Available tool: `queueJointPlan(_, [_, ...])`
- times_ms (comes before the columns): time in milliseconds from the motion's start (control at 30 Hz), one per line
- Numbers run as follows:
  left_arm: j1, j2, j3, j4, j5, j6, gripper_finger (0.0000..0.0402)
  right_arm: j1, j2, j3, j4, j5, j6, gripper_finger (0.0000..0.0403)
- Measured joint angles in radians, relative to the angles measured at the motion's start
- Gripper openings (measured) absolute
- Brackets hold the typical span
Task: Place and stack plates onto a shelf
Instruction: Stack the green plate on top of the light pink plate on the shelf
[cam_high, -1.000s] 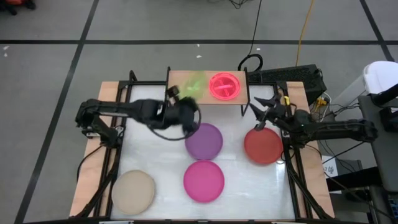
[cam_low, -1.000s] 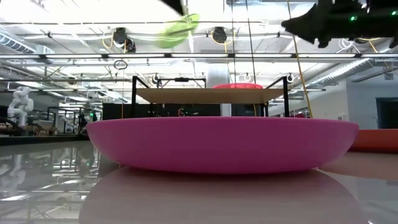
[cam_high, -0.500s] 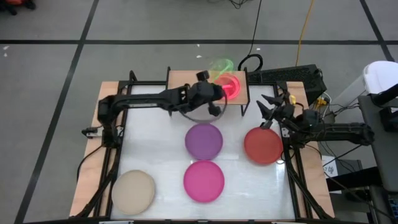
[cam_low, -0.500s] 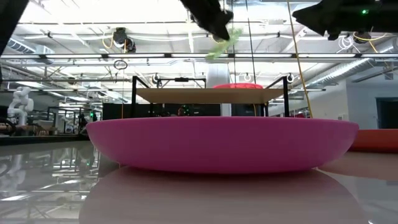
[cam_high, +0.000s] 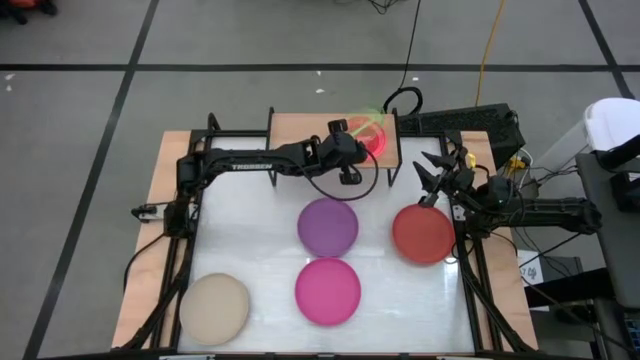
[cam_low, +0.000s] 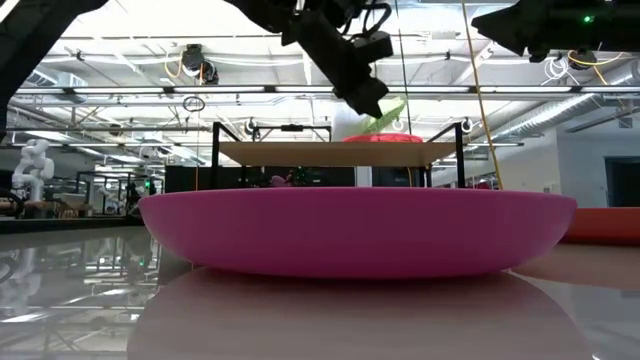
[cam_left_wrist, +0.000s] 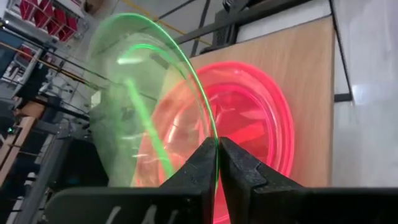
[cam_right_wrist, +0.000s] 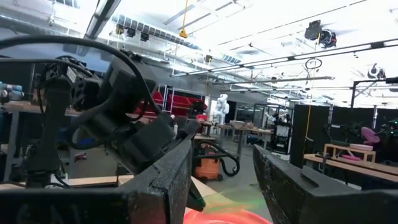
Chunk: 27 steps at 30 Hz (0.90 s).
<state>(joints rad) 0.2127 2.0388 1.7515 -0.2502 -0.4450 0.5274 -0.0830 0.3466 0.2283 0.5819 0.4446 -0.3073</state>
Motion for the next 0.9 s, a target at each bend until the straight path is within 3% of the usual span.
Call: queueJointPlan(900, [-0.034,-0.019,0.0,-0.055,-0.028,0.011,0.0182,0.0,0.001,0.0,-0.034,0.004,-0.019,0.0153])
